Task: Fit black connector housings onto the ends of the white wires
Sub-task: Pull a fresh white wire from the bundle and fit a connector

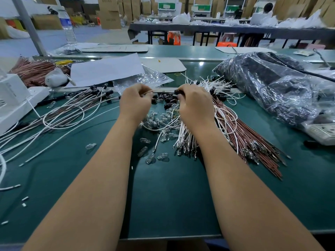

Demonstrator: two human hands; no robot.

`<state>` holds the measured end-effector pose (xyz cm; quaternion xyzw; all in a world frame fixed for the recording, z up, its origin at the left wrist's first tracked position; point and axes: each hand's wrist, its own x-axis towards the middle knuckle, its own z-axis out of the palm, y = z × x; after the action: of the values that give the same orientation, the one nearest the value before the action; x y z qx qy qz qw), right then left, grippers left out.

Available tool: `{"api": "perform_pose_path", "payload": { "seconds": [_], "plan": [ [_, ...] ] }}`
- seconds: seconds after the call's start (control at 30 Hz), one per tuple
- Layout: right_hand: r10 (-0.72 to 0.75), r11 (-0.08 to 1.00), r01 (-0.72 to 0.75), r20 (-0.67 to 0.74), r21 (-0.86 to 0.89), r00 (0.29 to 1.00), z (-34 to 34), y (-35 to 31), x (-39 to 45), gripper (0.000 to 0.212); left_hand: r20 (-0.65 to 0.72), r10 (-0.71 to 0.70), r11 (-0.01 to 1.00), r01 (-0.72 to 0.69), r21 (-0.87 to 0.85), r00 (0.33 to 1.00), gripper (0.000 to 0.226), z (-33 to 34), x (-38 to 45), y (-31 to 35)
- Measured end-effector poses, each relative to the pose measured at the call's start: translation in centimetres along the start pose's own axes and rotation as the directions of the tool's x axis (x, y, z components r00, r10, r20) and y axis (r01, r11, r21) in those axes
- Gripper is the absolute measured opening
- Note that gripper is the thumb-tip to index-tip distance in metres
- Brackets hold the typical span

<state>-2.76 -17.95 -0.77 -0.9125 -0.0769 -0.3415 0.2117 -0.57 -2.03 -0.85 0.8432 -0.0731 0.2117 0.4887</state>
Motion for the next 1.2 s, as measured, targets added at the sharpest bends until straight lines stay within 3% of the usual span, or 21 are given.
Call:
{"api": "perform_pose_path", "payload": {
  "seconds": [0.13, 0.23, 0.33, 0.4, 0.47, 0.63, 0.7, 0.8, 0.93, 1.07, 1.2],
  "plan": [
    [0.037, 0.999, -0.037, -0.002, -0.008, 0.999, -0.2, 0.3, 0.0, 0.021, -0.205, -0.075, 0.920, 0.147, 0.364, 0.976, 0.019, -0.8, 0.4, -1.2],
    [0.001, 0.999, -0.003, 0.041, 0.050, 0.999, 0.1, -0.2, -0.1, 0.021, -0.129, 0.121, 0.895, -0.052, 0.444, 0.984, 0.031, -0.3, 0.0, -0.6],
    [-0.023, 0.991, 0.016, 0.056, 0.134, 0.998, 0.1, -0.7, -0.1, 0.021, 0.024, 0.360, 0.841, -0.336, 0.423, 0.932, 0.023, 0.4, -0.1, 0.3],
    [-0.034, 0.990, 0.024, 0.073, 0.140, 0.997, 0.1, -0.8, -0.2, 0.020, 0.085, 0.418, 0.814, -0.414, 0.407, 0.904, 0.017, 0.6, -0.1, 0.5],
    [-0.038, 0.995, 0.031, 0.074, 0.093, 0.997, 0.1, -0.7, -0.2, 0.019, 0.093, 0.386, 0.825, -0.389, 0.410, 0.918, 0.017, 0.6, -0.1, 0.3],
    [0.004, 0.997, -0.010, 0.086, 0.072, 0.996, 0.0, -0.2, -0.1, 0.019, 0.031, 0.174, 0.917, -0.174, 0.359, 0.984, 0.014, -0.4, 0.1, -0.6],
    [-0.008, 0.995, -0.003, 0.108, 0.102, 0.994, 0.2, -0.3, -0.2, 0.018, 0.059, 0.220, 0.912, -0.227, 0.343, 0.974, 0.012, -0.3, -0.1, -0.4],
    [-0.033, 0.988, 0.012, 0.136, 0.156, 0.990, 0.4, -0.5, -0.2, 0.018, 0.142, 0.316, 0.924, -0.338, 0.179, 0.938, 0.013, 0.3, -0.7, 0.6],
    [0.056, 0.961, -0.079, 0.091, 0.266, 0.994, 0.3, -0.4, 0.0, 0.026, 0.115, 0.288, 0.950, -0.299, 0.087, 0.951, 0.011, 0.6, -0.6, 0.3],
    [0.241, 0.872, -0.267, 0.115, 0.409, 0.964, 0.1, 0.0, 0.2, 0.023, 0.069, 0.205, 0.978, -0.202, -0.053, 0.976, 0.012, 0.3, -0.4, -0.3],
    [0.352, 0.670, -0.411, 0.222, 0.618, 0.909, -0.5, 0.2, 0.4, 0.023, 0.058, 0.208, 0.975, -0.202, -0.086, 0.976, 0.018, 0.1, -0.5, -0.2]
  ]
}}
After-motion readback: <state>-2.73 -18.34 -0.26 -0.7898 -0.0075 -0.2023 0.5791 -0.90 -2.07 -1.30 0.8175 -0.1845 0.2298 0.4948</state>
